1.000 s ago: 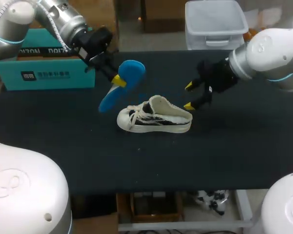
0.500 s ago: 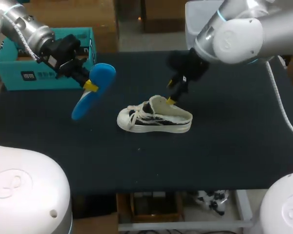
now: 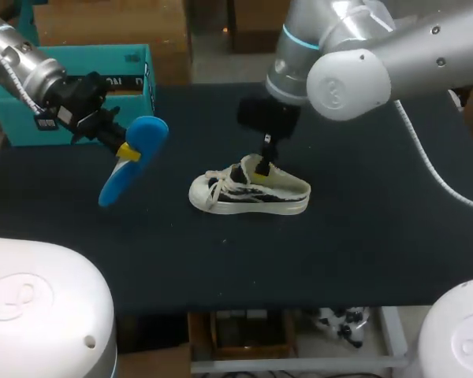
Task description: Open the shoe tongue, take the insole out of the shoe, put the insole back into the shoe, and pack the shoe into the shoebox
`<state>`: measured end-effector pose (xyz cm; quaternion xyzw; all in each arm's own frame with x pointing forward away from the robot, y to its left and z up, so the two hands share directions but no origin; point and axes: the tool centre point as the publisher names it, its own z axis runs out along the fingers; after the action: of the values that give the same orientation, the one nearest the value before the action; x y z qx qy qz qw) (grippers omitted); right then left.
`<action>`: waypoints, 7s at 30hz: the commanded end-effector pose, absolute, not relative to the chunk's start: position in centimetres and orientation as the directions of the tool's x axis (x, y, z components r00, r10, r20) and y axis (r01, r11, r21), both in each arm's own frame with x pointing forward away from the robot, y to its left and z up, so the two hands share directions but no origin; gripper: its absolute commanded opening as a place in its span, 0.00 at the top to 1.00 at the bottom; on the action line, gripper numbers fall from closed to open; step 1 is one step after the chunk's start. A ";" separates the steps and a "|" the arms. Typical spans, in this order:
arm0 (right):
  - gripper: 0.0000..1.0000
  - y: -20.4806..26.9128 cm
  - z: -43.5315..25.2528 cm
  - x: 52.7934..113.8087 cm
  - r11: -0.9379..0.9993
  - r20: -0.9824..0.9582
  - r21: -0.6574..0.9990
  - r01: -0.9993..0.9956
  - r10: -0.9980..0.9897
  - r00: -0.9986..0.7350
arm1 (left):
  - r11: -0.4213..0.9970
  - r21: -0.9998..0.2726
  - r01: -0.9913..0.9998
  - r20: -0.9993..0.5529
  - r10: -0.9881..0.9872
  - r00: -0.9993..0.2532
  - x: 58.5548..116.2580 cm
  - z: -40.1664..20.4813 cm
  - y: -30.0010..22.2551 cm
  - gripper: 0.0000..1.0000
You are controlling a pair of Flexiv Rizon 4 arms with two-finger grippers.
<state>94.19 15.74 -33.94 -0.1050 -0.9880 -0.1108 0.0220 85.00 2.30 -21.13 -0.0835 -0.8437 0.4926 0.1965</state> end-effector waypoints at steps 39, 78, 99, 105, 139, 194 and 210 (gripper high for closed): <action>1.00 14.5 -32.2 92.2 0.754 0.060 0.210 0.622 0.625 -0.778 | 0.507 -0.861 0.032 0.214 0.418 -0.883 85.5 -19.5 1.4 1.00; 0.00 13.1 -33.8 89.3 0.235 0.212 0.390 0.890 0.918 -0.335 | 0.425 -0.896 0.128 0.217 0.672 -0.708 89.3 -19.6 -4.7 1.00; 0.00 10.5 -26.4 85.9 0.275 0.234 0.286 0.918 0.909 -0.345 | 0.278 -0.937 0.210 0.090 0.776 -0.624 83.0 -16.2 -7.2 1.00; 0.00 10.5 -26.4 85.9 0.275 0.234 0.286 0.918 0.909 -0.345 | 0.278 -0.937 0.210 0.090 0.776 -0.624 83.0 -16.2 -7.2 1.00; 0.00 8.5 -25.4 84.7 -0.083 0.486 -0.066 0.994 0.868 0.104 | -0.101 -0.985 -0.142 -0.006 0.834 -0.551 83.2 -14.3 -13.3 1.00; 0.00 11.4 -23.6 82.8 -0.360 0.434 -0.753 0.550 0.356 0.828 | -0.124 -0.949 0.289 -0.269 0.796 -0.542 77.2 -14.3 -17.2 1.00; 0.40 14.0 -24.5 81.4 -0.262 0.358 -0.870 0.417 0.247 0.900 | -0.148 -0.831 0.536 -0.473 0.694 -0.542 77.1 -16.6 -19.1 1.00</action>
<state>81.36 13.85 -23.65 -0.7996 -0.2124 -0.0740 0.5568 77.94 -19.07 -16.66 -0.4852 -0.6064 0.6174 0.1252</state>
